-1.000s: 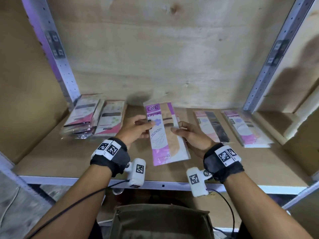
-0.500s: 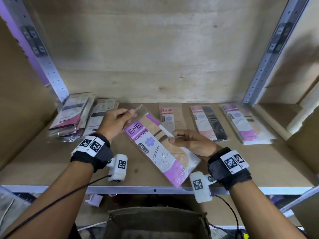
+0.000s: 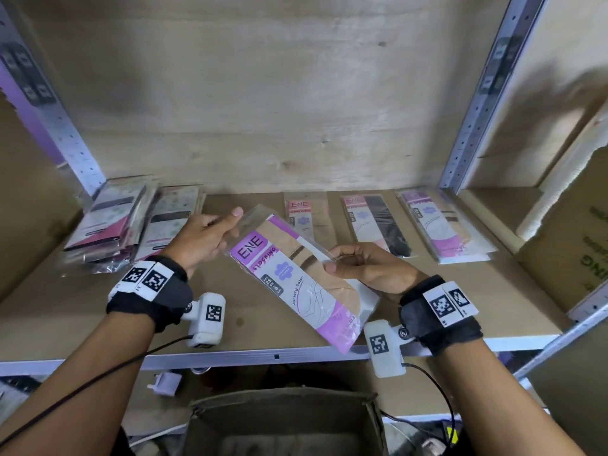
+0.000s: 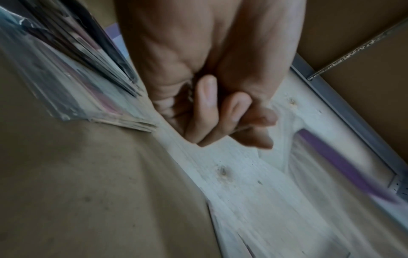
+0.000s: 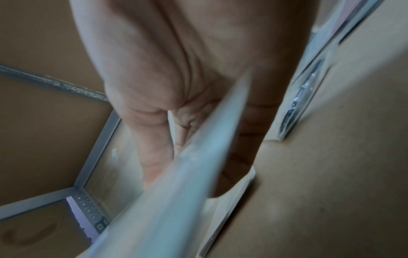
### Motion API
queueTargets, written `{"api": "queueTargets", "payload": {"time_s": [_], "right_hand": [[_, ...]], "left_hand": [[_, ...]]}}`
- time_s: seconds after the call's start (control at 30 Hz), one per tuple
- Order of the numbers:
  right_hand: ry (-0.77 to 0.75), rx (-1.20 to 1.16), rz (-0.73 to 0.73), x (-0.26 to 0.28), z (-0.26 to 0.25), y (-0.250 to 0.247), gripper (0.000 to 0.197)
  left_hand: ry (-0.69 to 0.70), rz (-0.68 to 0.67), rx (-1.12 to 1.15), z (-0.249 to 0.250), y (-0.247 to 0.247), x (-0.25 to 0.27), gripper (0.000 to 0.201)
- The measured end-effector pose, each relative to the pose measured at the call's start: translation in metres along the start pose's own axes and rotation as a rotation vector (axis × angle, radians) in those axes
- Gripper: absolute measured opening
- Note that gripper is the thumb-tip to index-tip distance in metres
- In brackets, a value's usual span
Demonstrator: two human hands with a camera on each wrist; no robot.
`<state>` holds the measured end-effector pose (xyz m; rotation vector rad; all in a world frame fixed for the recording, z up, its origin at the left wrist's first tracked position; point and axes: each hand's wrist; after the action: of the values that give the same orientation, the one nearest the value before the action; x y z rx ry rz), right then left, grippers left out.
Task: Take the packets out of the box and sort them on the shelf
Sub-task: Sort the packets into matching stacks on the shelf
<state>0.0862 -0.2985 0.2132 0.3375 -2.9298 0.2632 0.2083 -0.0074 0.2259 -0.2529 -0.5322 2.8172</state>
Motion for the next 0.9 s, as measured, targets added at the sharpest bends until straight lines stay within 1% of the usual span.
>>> {"api": "queueTargets", "payload": {"time_s": [0.1,0.13,0.2,0.27,0.43,0.63,0.77,0.9], "right_hand": [[0.010,0.003,0.002,0.003,0.002,-0.002,0.027],[0.008,0.008,-0.002,0.004,0.002,-0.002,0.027],[0.001,0.025,-0.013,0.005,0.001,-0.001,0.026],[-0.012,0.039,-0.017,0.006,0.001,-0.001,0.025],[-0.035,0.065,-0.026,0.010,-0.001,-0.002,0.026],[-0.044,0.094,-0.023,0.011,-0.003,0.001,0.025],[-0.045,0.088,-0.009,0.011,-0.003,0.002,0.025],[-0.058,0.076,-0.009,0.011,-0.001,0.002,0.019]], "left_hand": [[-0.006,-0.081,0.050,0.004,0.002,0.007,0.043],[-0.001,-0.091,0.057,0.005,0.003,0.008,0.045],[0.012,-0.084,0.032,0.006,0.003,0.010,0.052],[0.027,-0.086,0.016,0.007,0.003,0.012,0.055],[-0.018,-0.103,0.035,0.013,0.000,0.017,0.058],[-0.040,-0.137,0.213,0.018,-0.005,0.024,0.056],[-0.059,-0.152,0.314,0.021,-0.007,0.026,0.048],[-0.081,-0.137,0.407,0.023,-0.007,0.026,0.055]]}}
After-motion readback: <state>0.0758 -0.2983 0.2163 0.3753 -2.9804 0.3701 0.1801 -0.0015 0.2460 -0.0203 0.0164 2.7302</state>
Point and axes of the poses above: each hand's wrist, its own x-axis away from the middle knuckle, its own y-axis out of the palm, z = x × y, and after that the axes turned 8 degrees about y, right-handed
